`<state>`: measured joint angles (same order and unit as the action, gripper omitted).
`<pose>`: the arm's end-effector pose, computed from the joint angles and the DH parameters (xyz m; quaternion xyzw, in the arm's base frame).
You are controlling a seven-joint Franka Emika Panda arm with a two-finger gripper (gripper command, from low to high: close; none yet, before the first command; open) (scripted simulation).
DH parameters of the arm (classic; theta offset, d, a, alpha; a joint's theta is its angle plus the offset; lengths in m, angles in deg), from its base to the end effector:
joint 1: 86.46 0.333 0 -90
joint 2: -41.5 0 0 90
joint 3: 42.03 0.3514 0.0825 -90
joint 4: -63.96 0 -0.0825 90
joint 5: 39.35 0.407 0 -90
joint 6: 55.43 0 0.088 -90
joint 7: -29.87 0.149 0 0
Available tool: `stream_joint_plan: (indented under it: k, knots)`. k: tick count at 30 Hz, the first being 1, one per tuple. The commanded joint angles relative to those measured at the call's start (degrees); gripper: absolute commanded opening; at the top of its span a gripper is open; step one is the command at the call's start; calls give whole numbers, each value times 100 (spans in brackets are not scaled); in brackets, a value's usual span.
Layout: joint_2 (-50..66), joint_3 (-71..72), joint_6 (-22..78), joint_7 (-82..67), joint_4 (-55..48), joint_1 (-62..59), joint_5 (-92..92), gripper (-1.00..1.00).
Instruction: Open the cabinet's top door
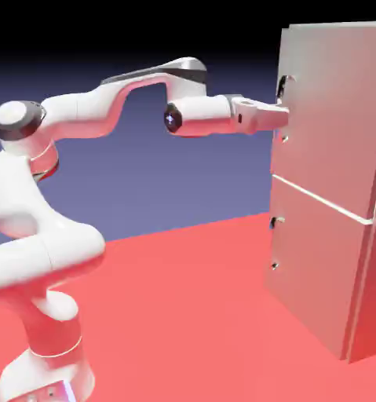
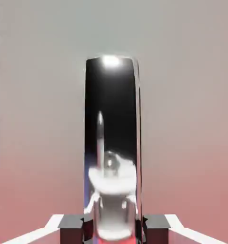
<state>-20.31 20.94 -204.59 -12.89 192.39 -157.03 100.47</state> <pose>0.5202 0.1021 0.5948 -0.6634 0.2446 -0.6422 0.2961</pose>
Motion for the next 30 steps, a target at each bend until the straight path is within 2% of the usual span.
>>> stream_joint_plan:
  k: [1, 9, 16, 23, 30]
  knots:
    - [10, -168, 238, -80, 207, 167, -45, -100]
    - [81, -1621, 2232, -537, 1583, 1175, -831, -100]
    - [289, -2905, 3977, -852, 2231, 1458, -1901, -100]
    - [914, -4086, 5721, -1264, 2300, 1320, -3174, -100]
    - [2143, -5056, 7453, -1833, 1694, 1041, -4588, -100]
